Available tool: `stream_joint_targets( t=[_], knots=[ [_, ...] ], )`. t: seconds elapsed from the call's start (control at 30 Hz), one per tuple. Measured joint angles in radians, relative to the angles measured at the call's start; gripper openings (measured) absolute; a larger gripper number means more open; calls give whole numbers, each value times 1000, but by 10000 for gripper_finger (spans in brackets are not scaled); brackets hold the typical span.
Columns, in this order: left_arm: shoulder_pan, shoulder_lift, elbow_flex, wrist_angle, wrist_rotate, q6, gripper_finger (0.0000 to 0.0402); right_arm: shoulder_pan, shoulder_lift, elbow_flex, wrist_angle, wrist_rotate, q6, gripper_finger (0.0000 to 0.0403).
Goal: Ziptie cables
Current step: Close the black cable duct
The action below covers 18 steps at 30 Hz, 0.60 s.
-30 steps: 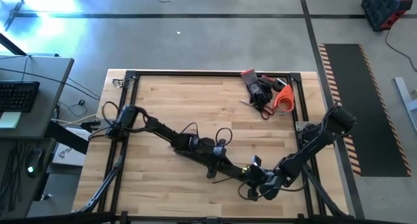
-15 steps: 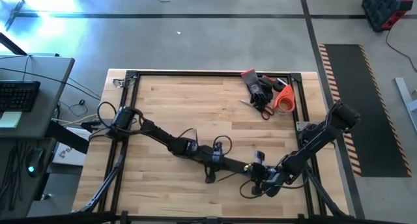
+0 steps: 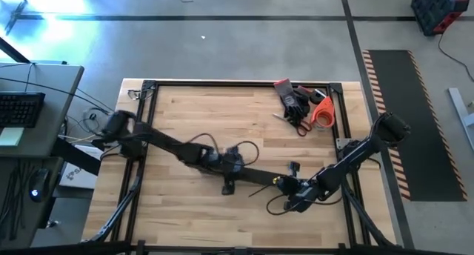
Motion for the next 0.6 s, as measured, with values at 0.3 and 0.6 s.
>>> stream_joint_targets(
  t=[0.3,0.6],
  knots=[
    [-140,-186,-214,-247,-436,-441,0,-4,-15,0,-14,5,-37,16],
    [-281,-109,-529,214,-725,-864,0,-15,-16,0,-13,20,-33,16]
  ],
)
